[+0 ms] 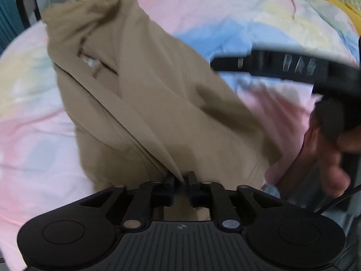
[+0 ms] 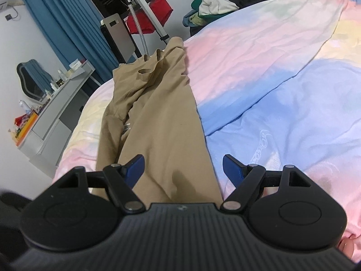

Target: Fold clothes

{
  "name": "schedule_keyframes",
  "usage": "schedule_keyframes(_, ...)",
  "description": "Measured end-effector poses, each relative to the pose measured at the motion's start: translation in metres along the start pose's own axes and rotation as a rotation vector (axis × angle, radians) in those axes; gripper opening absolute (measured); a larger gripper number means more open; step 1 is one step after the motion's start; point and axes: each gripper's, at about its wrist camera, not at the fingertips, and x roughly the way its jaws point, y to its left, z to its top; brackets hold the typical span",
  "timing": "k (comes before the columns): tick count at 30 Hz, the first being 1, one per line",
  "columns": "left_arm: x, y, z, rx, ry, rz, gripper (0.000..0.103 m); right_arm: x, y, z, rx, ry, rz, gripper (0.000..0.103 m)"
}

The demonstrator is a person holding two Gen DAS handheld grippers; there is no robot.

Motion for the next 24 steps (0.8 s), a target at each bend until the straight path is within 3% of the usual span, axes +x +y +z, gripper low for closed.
schedule_keyframes(2,0.0,0.004,-0.008,-0.006,-0.01,-0.031,0.027,0.0,-0.001,0.0,0.007,0.005,0.011,0.079)
schedule_keyframes(5,-0.015,0.018,-0.017,-0.026,-0.049,-0.118,0.057,0.002,-0.004,0.001,0.025,0.013,0.019,0.079)
schedule_keyframes(9,-0.041,0.053,-0.035,-0.119,-0.177,-0.205,0.078,0.006,-0.011,0.003,0.066,0.036,0.015,0.079)
schedule_keyframes(14,-0.045,0.107,-0.057,-0.353,-0.317,-0.193,0.082,0.018,-0.015,-0.002,0.092,0.113,0.017,0.079)
schedule_keyframes(17,-0.026,0.126,-0.064,-0.44,-0.272,-0.159,0.082,0.027,-0.02,-0.005,0.12,0.166,0.015,0.079)
schedule_keyframes(19,-0.015,0.135,-0.066,-0.481,-0.215,-0.181,0.081,0.032,-0.023,-0.008,0.143,0.202,0.021,0.079)
schedule_keyframes(24,-0.014,0.14,-0.073,-0.498,-0.176,-0.327,0.08,0.036,-0.017,-0.013,0.149,0.273,0.089,0.079)
